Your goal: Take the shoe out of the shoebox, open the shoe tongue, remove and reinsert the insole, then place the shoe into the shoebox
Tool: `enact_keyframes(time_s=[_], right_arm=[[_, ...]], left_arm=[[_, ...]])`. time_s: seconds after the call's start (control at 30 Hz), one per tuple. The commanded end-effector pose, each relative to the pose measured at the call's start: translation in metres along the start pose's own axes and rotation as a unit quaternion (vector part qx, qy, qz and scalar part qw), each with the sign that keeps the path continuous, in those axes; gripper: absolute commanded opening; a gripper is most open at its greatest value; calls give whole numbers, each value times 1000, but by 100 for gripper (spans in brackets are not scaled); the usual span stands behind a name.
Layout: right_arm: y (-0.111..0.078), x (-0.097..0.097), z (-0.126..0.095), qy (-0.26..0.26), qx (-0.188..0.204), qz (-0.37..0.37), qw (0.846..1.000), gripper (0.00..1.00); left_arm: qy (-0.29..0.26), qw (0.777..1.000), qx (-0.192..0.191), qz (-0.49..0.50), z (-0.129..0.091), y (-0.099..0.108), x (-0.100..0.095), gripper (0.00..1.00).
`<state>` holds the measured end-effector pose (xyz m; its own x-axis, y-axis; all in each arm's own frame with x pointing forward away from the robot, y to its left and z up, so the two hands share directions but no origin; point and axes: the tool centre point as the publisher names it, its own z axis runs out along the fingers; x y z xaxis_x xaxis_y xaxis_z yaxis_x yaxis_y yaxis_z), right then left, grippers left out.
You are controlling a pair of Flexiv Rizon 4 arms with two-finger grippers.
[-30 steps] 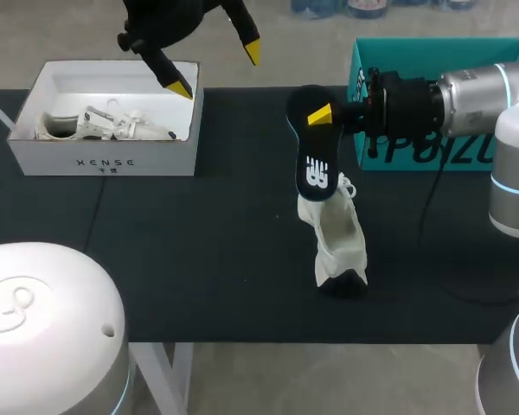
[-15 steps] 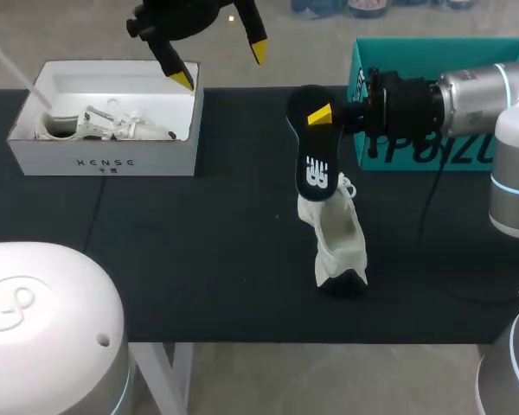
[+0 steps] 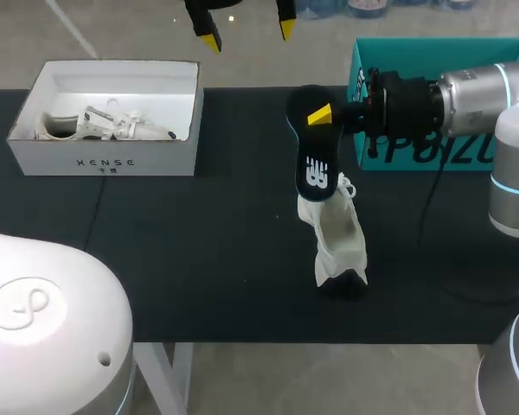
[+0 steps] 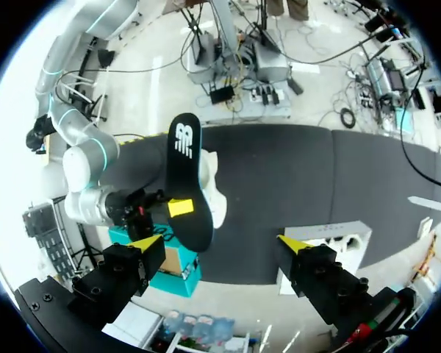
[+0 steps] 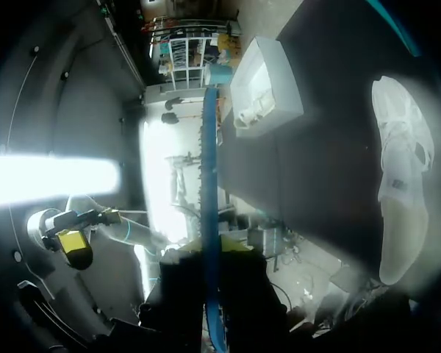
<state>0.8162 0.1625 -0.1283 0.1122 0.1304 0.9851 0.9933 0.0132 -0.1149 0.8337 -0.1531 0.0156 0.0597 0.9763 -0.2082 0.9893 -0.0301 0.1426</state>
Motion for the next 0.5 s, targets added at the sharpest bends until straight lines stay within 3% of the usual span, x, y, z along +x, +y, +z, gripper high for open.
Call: enact_keyframes(time_s=[0.03,0.27,0.5], right_arm=[[1,0,1,0,0,0,1000,0],[1,0,1,0,0,0,1000,0],[1,0,1,0,0,0,1000,0]], left_arm=[[55,998,29,4,-2,25,-8,100],[55,998,33,8,-2,37,-16,100],[42,999,33,8,7,18,-24,100]])
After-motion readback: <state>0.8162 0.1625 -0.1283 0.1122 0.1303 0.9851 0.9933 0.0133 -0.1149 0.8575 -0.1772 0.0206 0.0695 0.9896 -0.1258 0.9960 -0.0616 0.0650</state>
